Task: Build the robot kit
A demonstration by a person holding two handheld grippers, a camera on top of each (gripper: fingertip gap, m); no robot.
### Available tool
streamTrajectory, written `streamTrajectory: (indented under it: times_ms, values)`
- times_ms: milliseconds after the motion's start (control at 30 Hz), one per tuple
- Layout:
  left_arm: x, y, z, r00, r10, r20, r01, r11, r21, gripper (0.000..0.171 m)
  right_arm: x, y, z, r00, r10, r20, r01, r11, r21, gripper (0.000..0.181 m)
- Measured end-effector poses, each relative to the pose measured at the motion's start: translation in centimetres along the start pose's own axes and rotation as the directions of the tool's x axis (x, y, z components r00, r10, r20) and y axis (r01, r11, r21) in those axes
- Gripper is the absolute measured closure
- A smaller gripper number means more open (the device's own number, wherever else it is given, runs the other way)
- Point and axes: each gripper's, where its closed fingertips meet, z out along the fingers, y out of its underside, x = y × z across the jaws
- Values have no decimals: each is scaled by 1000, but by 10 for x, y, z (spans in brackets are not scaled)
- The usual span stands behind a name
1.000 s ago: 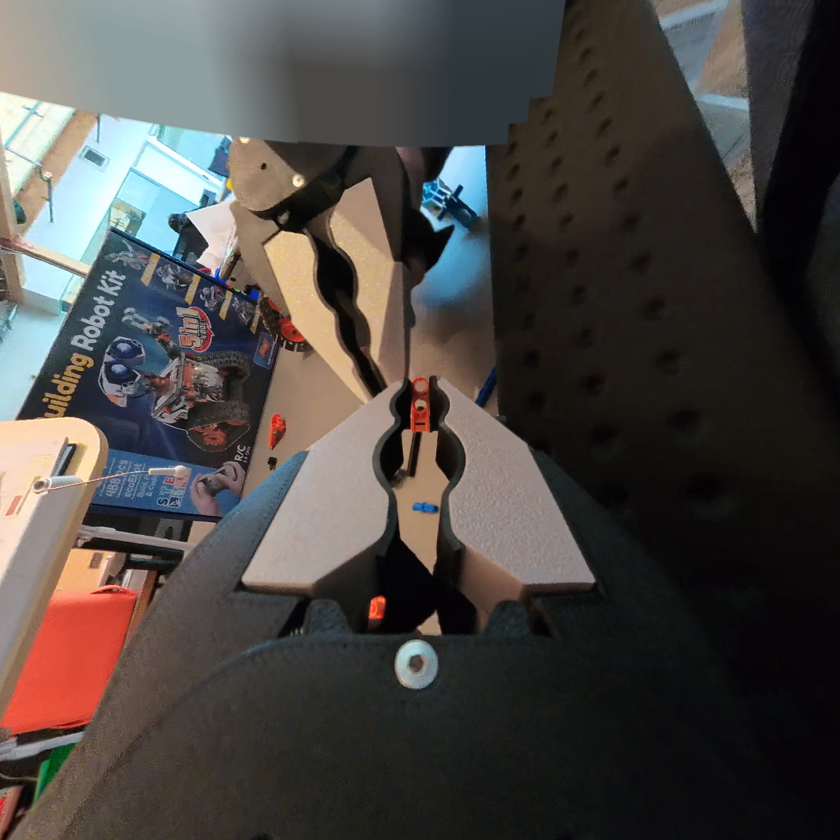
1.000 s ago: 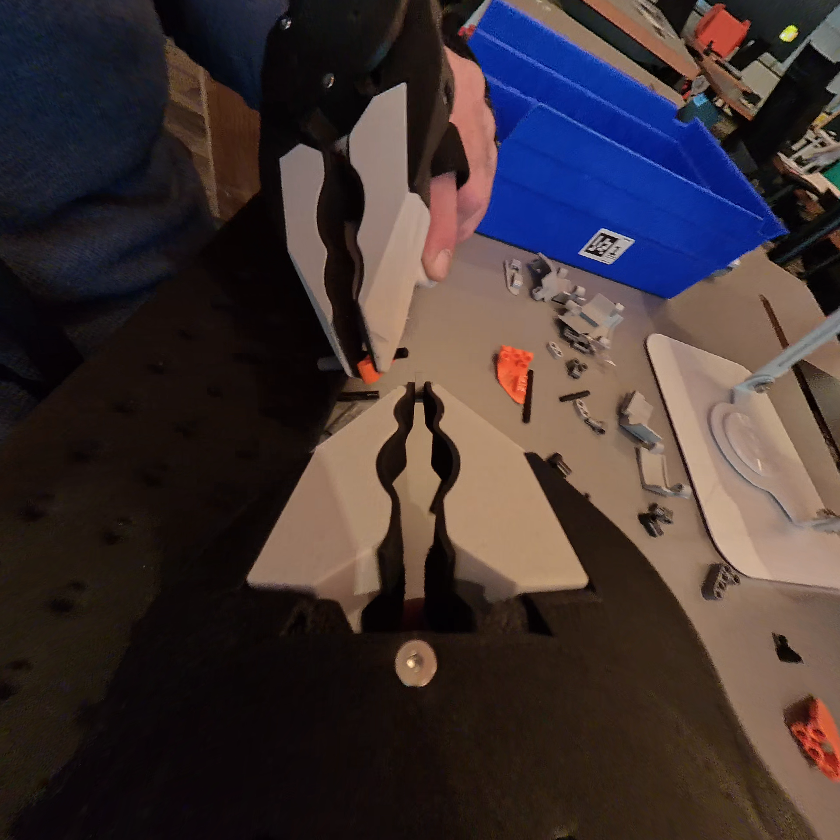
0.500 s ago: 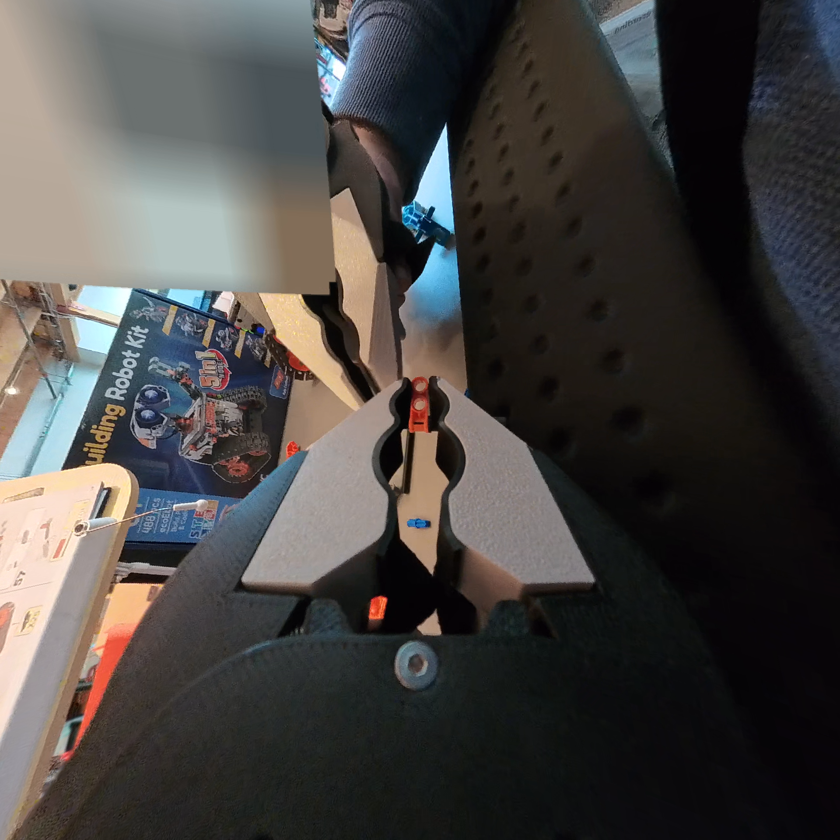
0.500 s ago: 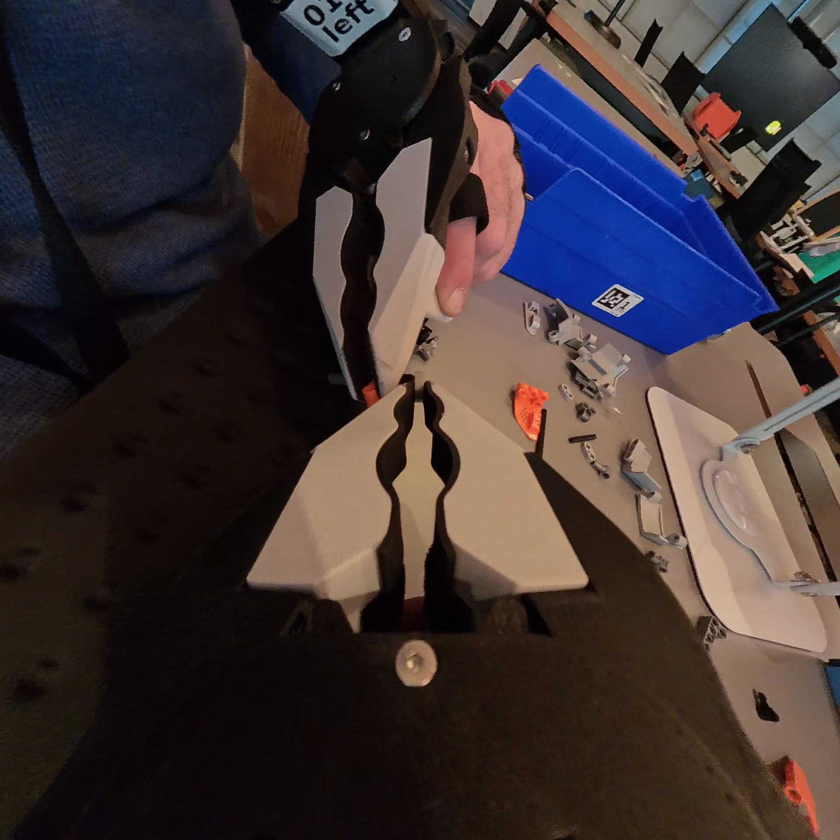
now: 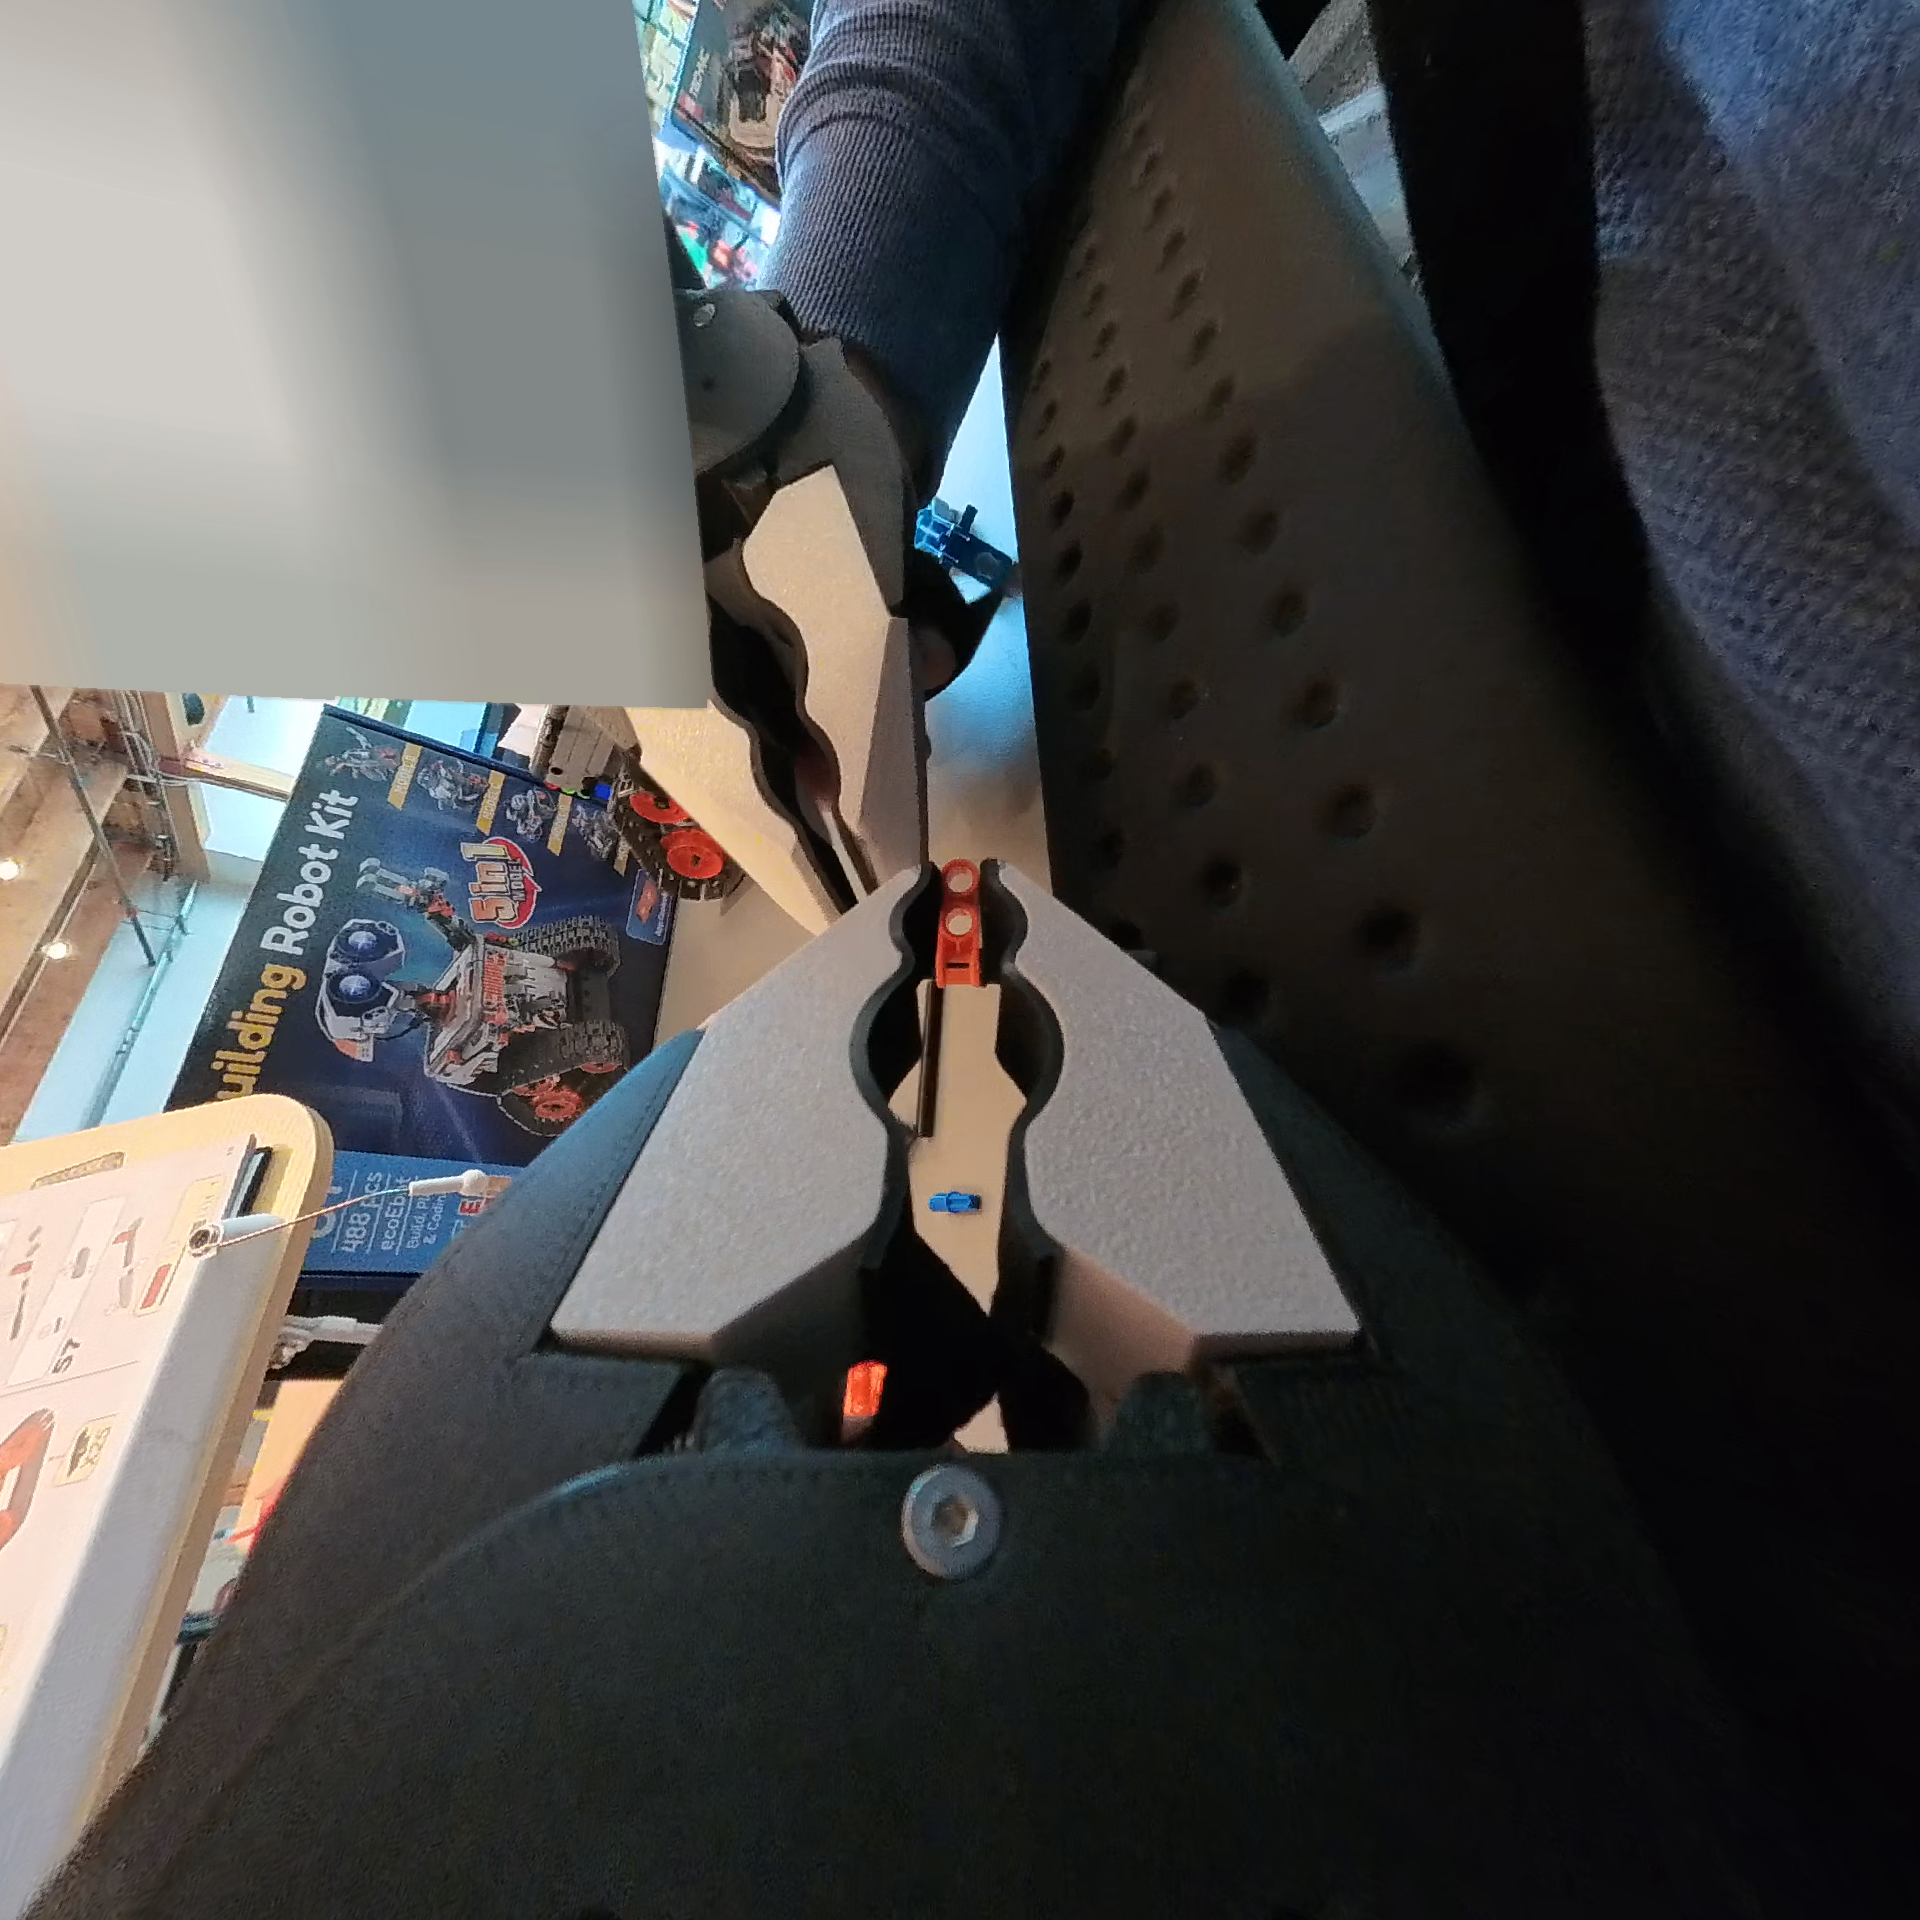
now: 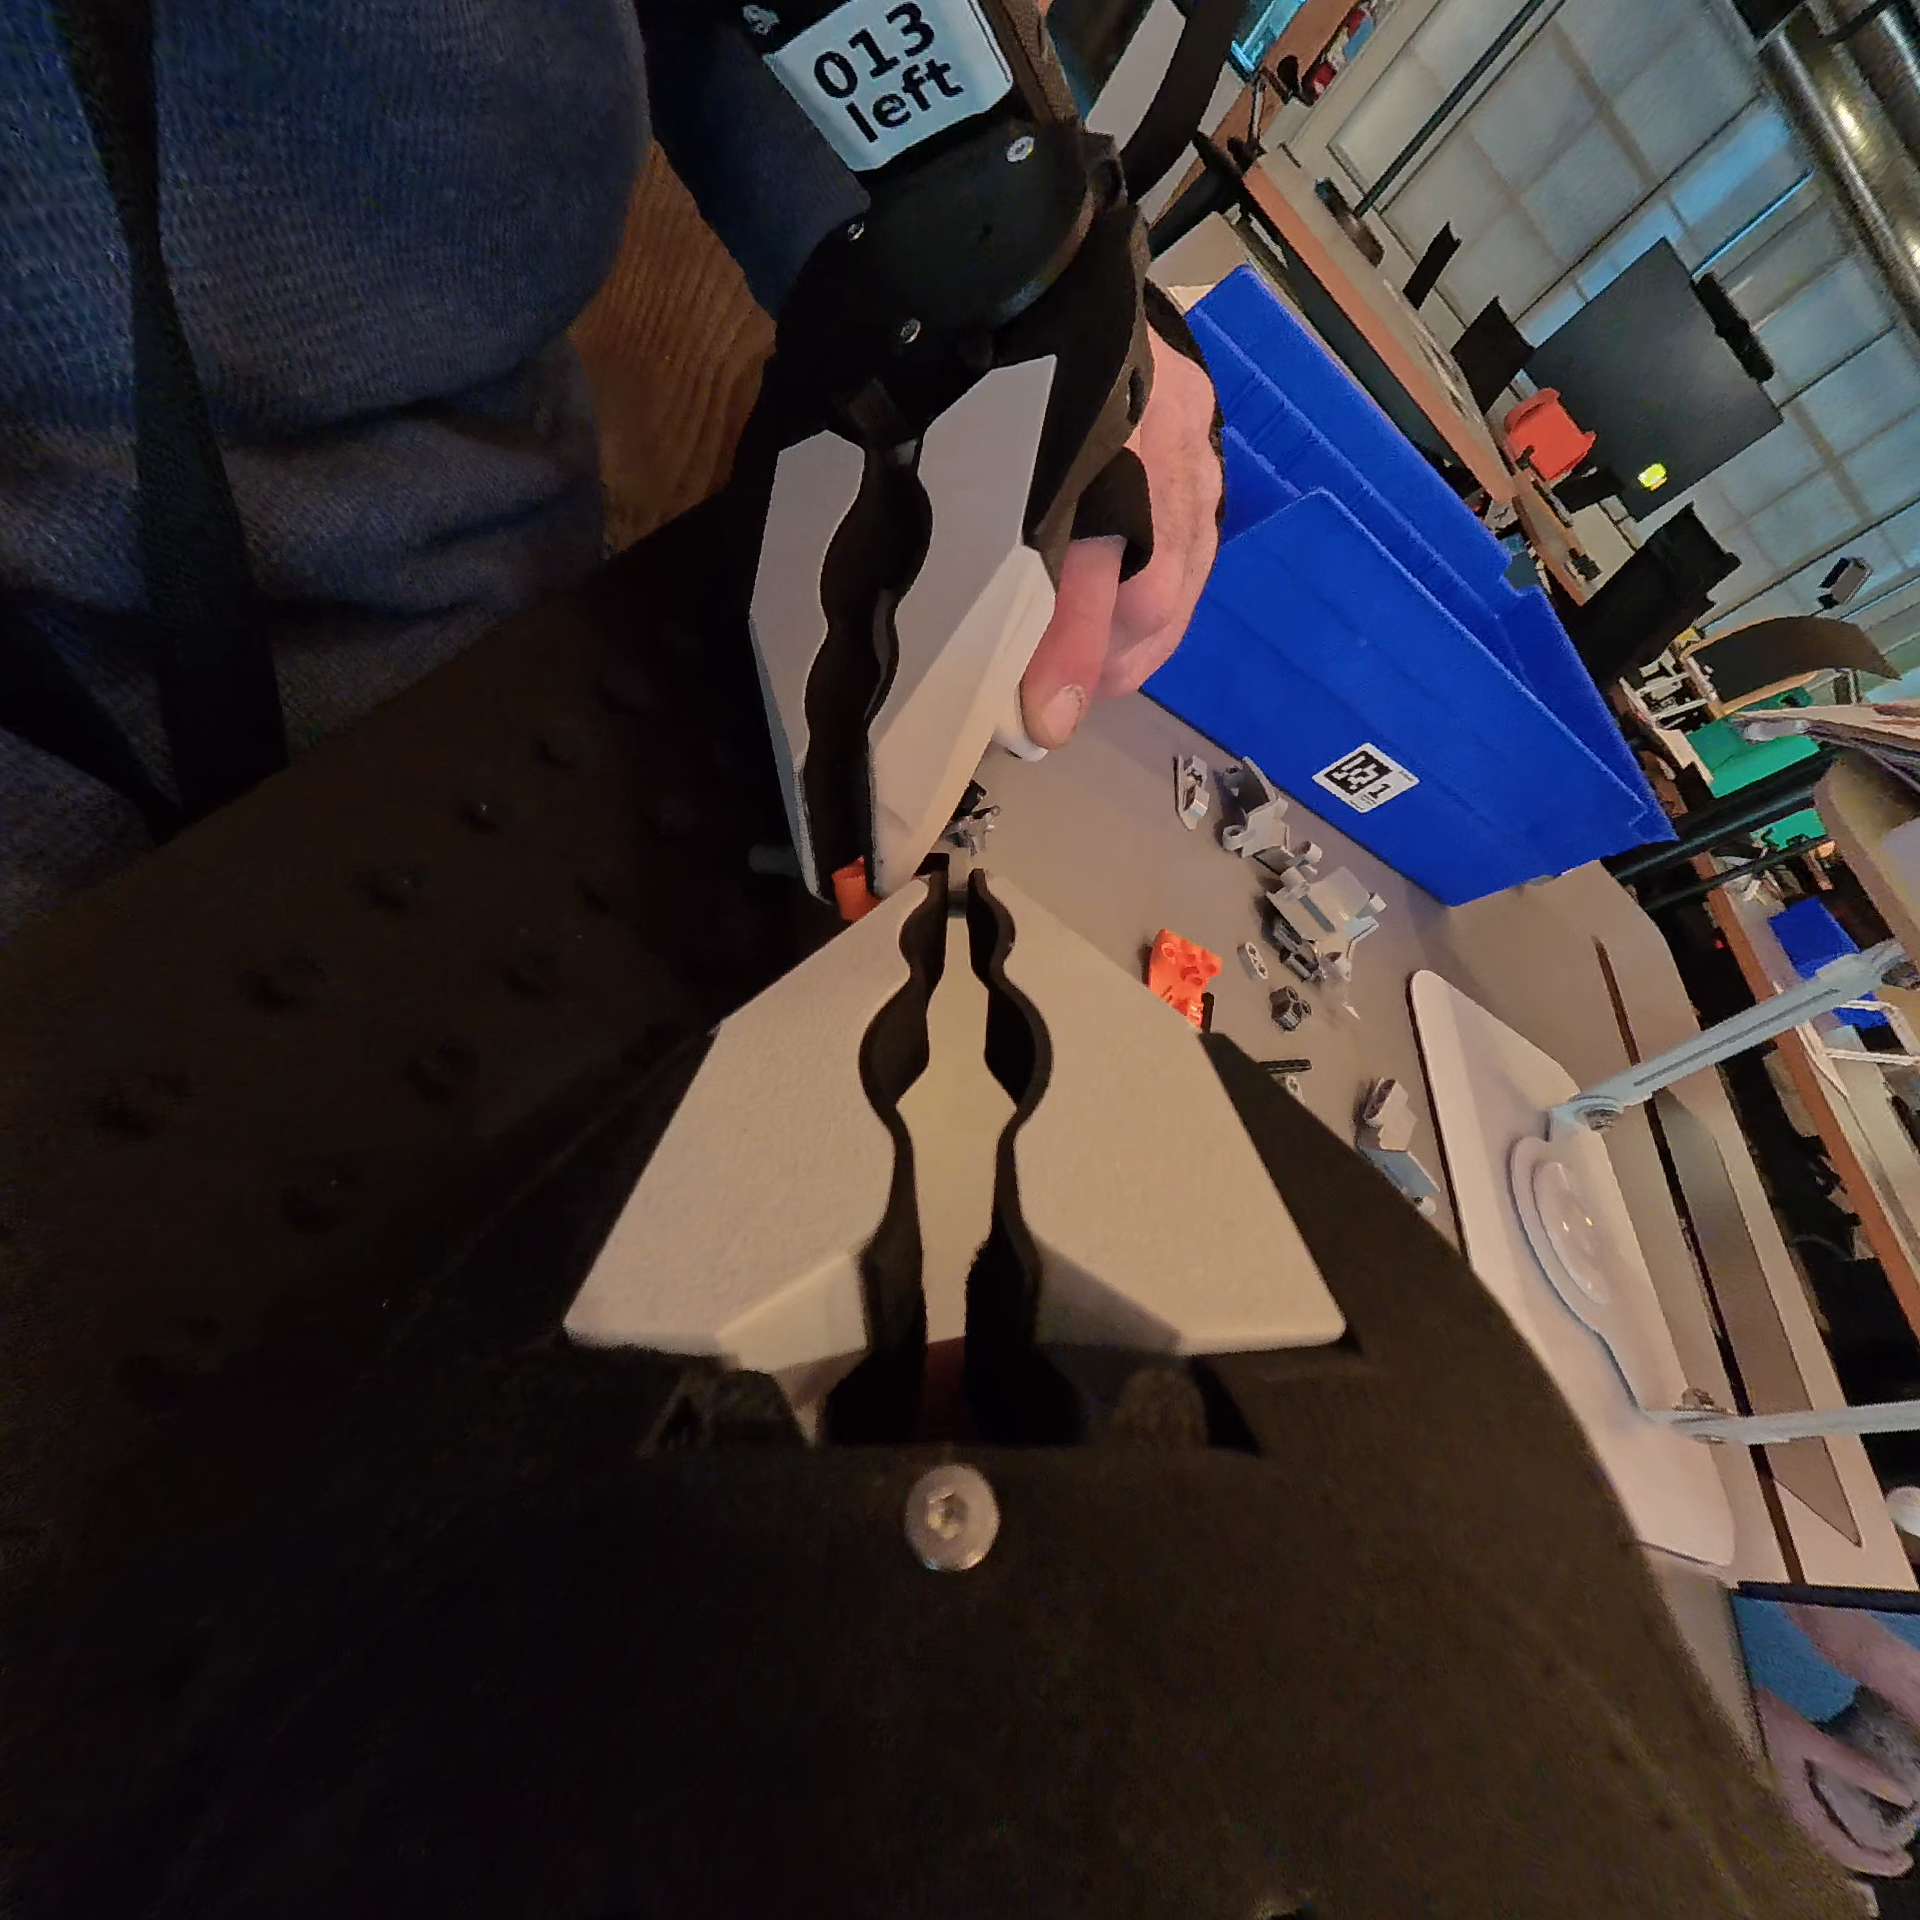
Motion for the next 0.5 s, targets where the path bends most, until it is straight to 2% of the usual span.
streamTrajectory:
  times_ms: [267,500]
  values:
    - [6,-1,-3,1000,13,-21,-13,1000,9,163,-4,-3,1,998,-64,-8,63,998,-21,180]
    - [4,-4,-3,1000,13,-19,-13,1000,20,164,-5,-4,1,999,-51,2,51,998,-22,180]
